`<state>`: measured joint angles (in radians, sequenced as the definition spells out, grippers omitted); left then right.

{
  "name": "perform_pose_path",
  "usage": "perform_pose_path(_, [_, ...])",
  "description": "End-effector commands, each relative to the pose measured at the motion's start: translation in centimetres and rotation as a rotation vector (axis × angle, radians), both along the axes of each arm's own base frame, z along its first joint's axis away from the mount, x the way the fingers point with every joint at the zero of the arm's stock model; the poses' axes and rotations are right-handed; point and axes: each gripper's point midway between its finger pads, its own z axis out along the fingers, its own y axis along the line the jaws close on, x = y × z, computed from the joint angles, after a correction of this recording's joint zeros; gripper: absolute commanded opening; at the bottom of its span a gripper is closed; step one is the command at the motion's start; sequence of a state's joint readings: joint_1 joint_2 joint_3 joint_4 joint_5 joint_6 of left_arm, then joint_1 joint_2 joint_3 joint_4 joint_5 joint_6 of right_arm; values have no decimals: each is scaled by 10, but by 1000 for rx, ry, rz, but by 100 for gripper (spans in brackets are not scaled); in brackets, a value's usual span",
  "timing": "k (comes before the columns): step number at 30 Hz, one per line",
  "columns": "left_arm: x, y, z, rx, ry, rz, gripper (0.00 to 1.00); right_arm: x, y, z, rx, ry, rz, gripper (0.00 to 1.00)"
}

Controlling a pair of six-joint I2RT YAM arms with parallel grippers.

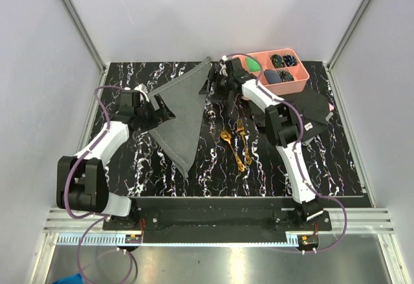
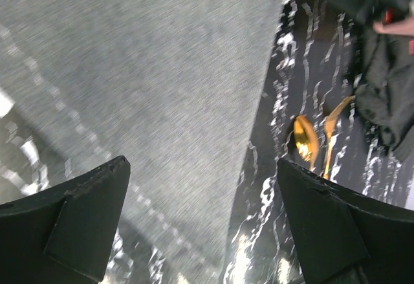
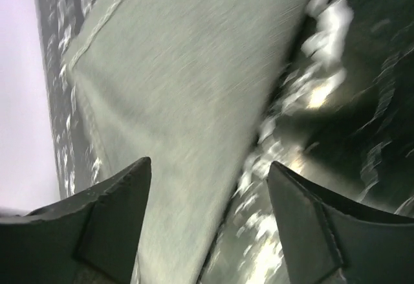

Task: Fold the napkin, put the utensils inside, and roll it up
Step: Fold the napkin

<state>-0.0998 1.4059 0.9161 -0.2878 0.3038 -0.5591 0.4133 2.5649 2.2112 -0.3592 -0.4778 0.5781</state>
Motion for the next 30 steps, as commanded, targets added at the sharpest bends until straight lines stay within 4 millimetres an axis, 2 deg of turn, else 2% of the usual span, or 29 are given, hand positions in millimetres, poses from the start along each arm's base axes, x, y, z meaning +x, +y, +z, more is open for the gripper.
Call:
perform_pose_path(1, [25,-17,9,-68,-90,-5,99,-49,23,101,43,-192,147,82])
perform_pose_path(2, [26,-18,8,-73,-89,-2,99,-59,26,104,51,-196,160,82])
perform_pose_path(3, [27,-19,4,-79,-82,4,99,-78,27,86,56,-146,168,83])
perform_pose_path(4, [27,-19,4,-87,-77,14,99,-96,36,103,84,-160,191,83])
perform_pose_path(5, [27,-19,4,-93,-74,17,99,-119,41,87,99,-109,224,83])
perform_pose_path(6, [26,-20,7,-102,-78,16,99,-135,46,96,133,-90,236,83])
perform_pose_path(7, [26,-21,10,-108,-83,12,99,-159,60,93,149,-67,276,83])
perform_pose_path(8, [25,-22,13,-110,-77,7,99,-178,64,80,162,-16,290,83])
perform_pose_path(10, [24,-22,22,-104,-84,-8,99,-207,75,78,181,12,332,83])
perform_pose_path(11, [23,-24,29,-104,-83,-22,99,-229,82,66,178,60,357,83])
perform_pose_path(12, [22,-24,35,-98,-97,-35,99,-239,88,68,196,54,374,83])
perform_pose_path(14, [19,-24,47,-95,-111,-49,99,-264,96,58,212,93,404,83])
perform_pose_path(17, [13,-23,58,-86,-127,-77,99,-288,103,52,225,111,442,83])
perform_pose_path(23, [5,-12,71,-61,-155,-98,99,-319,104,14,162,186,490,82])
perform_pose_path(26, [2,-1,73,-40,-165,-89,99,-324,97,3,101,187,482,82])
perform_pose_path(30, [0,11,70,-18,-159,-73,99,-322,97,10,76,154,492,83])
